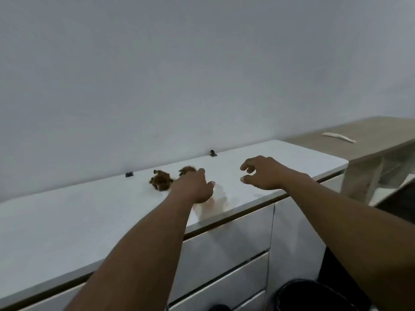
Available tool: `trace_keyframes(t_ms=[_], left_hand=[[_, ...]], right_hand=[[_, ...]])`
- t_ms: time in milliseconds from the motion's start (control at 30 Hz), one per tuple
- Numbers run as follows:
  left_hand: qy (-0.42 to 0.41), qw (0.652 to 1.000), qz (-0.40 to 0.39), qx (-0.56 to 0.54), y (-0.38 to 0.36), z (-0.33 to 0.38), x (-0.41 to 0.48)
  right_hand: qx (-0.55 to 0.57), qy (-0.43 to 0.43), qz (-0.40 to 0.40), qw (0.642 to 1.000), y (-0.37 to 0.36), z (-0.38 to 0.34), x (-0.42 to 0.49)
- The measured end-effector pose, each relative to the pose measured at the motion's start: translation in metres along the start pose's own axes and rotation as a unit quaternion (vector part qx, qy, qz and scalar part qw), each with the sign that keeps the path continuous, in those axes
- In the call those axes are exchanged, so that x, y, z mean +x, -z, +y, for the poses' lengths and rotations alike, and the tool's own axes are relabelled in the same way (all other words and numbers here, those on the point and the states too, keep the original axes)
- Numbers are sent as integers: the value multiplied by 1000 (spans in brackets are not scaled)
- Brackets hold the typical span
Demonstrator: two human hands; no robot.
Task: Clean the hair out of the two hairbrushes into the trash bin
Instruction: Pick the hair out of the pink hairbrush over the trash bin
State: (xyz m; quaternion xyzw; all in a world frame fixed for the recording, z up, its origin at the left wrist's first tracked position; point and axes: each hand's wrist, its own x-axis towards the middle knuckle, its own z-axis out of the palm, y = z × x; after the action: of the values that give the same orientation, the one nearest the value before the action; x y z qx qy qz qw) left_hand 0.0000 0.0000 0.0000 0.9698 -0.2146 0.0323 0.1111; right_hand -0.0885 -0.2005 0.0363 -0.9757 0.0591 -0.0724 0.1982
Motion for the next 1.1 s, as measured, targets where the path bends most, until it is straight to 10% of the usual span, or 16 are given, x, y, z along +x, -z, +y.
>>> trace_keyframes(t_ms=[700,1100], left_hand=[[94,982,55,-151,-32,14,26],[-95,967,8,-236,-67,150,-23]], right_hand=[[24,-42,-20,999,-38,29,27],[22,-152,62,986,10,123,-83]])
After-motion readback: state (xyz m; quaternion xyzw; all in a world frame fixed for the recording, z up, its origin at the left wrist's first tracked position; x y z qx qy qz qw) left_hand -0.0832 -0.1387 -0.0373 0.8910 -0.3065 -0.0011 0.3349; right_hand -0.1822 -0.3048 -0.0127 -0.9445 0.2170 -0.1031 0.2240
